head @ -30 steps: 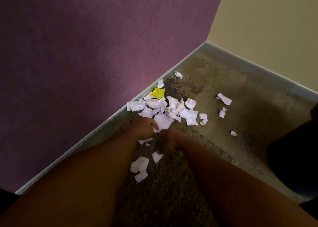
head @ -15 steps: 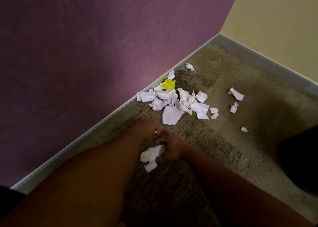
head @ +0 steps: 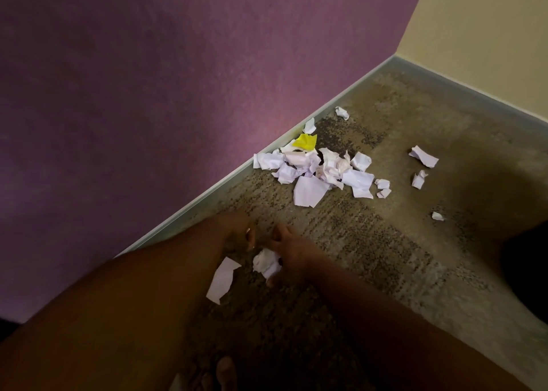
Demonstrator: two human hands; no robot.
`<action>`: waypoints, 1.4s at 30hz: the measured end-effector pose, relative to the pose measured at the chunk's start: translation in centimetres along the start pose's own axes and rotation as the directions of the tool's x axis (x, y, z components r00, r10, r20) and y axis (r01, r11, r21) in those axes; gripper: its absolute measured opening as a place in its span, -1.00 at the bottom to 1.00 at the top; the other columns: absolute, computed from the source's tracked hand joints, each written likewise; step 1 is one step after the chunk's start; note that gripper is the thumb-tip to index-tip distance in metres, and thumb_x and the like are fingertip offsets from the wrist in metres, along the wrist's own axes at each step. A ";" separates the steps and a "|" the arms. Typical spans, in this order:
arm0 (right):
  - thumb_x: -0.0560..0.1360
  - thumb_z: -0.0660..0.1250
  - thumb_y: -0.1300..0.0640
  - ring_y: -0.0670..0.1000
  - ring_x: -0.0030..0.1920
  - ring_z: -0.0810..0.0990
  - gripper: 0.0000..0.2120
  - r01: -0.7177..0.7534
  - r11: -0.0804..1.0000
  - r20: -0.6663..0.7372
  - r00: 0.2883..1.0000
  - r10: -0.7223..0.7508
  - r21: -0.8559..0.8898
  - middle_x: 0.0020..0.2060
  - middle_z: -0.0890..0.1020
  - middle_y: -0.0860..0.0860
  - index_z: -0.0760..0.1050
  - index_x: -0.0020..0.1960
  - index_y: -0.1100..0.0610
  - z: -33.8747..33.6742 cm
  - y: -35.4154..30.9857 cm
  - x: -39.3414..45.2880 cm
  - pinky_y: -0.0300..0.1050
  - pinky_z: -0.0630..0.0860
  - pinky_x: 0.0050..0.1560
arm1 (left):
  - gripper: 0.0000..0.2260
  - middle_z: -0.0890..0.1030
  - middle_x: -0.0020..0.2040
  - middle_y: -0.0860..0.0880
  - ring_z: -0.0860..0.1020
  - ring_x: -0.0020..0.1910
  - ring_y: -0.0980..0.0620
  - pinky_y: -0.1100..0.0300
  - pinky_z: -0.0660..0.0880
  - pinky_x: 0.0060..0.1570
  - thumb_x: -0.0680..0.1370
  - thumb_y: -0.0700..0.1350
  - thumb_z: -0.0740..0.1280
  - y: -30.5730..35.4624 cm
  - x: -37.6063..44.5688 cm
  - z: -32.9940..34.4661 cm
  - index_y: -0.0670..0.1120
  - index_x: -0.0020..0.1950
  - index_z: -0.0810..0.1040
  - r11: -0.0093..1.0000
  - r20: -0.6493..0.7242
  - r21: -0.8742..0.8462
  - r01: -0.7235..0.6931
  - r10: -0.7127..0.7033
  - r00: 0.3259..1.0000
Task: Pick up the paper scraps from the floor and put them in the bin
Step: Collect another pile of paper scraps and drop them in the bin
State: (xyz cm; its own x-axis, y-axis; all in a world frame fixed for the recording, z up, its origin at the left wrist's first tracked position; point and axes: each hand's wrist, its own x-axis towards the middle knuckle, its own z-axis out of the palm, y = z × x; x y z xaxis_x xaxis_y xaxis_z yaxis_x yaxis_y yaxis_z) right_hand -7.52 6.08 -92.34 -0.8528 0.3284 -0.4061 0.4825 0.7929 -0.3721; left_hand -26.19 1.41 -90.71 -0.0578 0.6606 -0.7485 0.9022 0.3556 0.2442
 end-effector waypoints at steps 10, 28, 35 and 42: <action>0.54 0.32 0.05 0.23 0.34 0.37 -0.54 0.045 0.991 0.081 0.996 -0.035 -0.123 0.43 0.24 0.19 0.39 0.42 0.09 -0.2 -2.1 1.2 0.07 0.41 0.30 | -0.68 0.64 0.18 -0.10 0.58 -0.11 0.10 0.55 0.37 -0.48 0.53 -0.09 0.44 -0.7 -2.9 0.4 -0.14 0.26 0.61 0.997 0.197 0.060 0.047 -0.058 0.979; 0.60 0.22 0.05 0.27 0.49 0.12 -0.60 -0.030 0.987 0.043 0.998 0.037 -0.159 0.50 0.16 0.17 0.40 0.43 -0.01 -0.3 -1.7 0.7 0.14 0.29 0.41 | -0.50 0.47 0.40 -0.16 0.44 0.37 -0.17 0.05 0.41 0.23 0.56 0.05 0.37 0.1 -3.9 1.7 -0.20 0.41 0.46 0.905 0.303 0.358 0.229 -0.344 0.889; 0.56 0.31 0.04 0.23 0.37 0.29 -0.60 -0.039 0.999 0.028 0.999 0.039 -0.017 0.39 0.29 0.23 0.46 0.38 0.10 0.0 -1.4 0.5 0.01 0.33 0.34 | -0.56 0.44 0.43 -0.14 0.47 0.23 -0.02 0.18 0.43 -0.09 0.61 -0.08 0.32 1.4 -3.4 2.1 -0.25 0.43 0.41 0.948 0.301 0.181 0.263 -0.308 0.903; 0.47 0.42 0.05 0.23 0.33 0.34 -0.36 -0.029 0.999 0.012 1.000 0.029 0.034 0.35 0.31 0.20 0.27 0.48 0.08 0.4 -1.1 0.3 0.07 0.42 0.24 | -0.54 0.63 0.08 -0.20 0.60 0.11 -0.12 0.02 0.53 0.07 0.48 0.03 0.48 1.4 -3.2 2.3 -0.26 0.23 0.58 0.963 0.155 0.123 0.238 -0.255 0.954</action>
State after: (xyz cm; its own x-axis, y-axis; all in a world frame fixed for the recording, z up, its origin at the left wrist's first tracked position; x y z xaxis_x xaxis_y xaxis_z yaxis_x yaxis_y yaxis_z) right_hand -8.22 5.13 -92.39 -0.8360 0.3449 -0.4268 0.5139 0.7650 -0.3883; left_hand -23.74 -1.78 -89.39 -0.2192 0.4369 -0.8724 0.9080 0.4185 -0.0186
